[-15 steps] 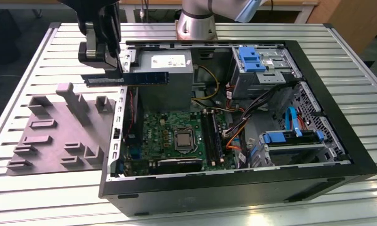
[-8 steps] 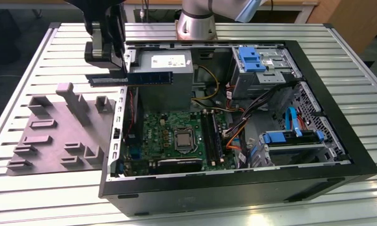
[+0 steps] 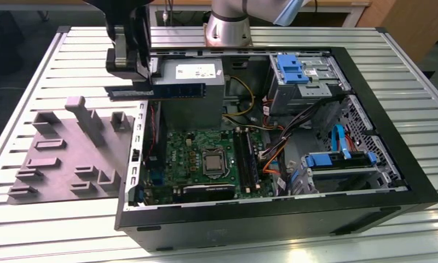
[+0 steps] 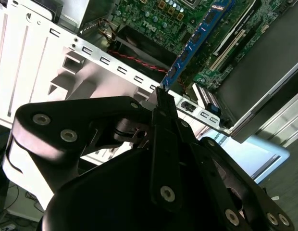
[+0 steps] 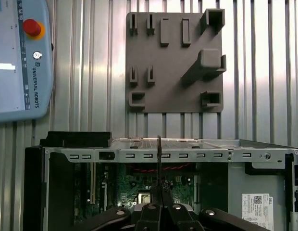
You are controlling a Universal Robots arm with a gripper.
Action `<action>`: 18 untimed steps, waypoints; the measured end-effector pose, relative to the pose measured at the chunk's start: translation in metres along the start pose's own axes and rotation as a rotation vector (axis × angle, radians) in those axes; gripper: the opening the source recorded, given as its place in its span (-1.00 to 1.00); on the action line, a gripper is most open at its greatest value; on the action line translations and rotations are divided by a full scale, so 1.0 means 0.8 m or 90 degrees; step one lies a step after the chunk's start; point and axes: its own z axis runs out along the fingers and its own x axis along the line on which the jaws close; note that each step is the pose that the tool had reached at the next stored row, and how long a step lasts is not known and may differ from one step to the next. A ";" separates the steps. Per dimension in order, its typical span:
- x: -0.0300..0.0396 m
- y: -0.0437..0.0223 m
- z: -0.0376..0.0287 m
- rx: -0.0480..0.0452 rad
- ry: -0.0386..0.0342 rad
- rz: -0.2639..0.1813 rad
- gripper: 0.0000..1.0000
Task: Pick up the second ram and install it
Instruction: 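Pick up the second ram and move it above second insertion slot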
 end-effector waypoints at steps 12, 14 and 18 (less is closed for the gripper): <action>-0.0001 -0.0126 0.0000 0.0000 0.0000 0.000 -0.77; -0.0001 -0.0145 0.0003 0.0000 0.0000 0.000 -0.77; -0.0002 -0.0185 0.0008 0.0000 0.0000 0.000 -0.77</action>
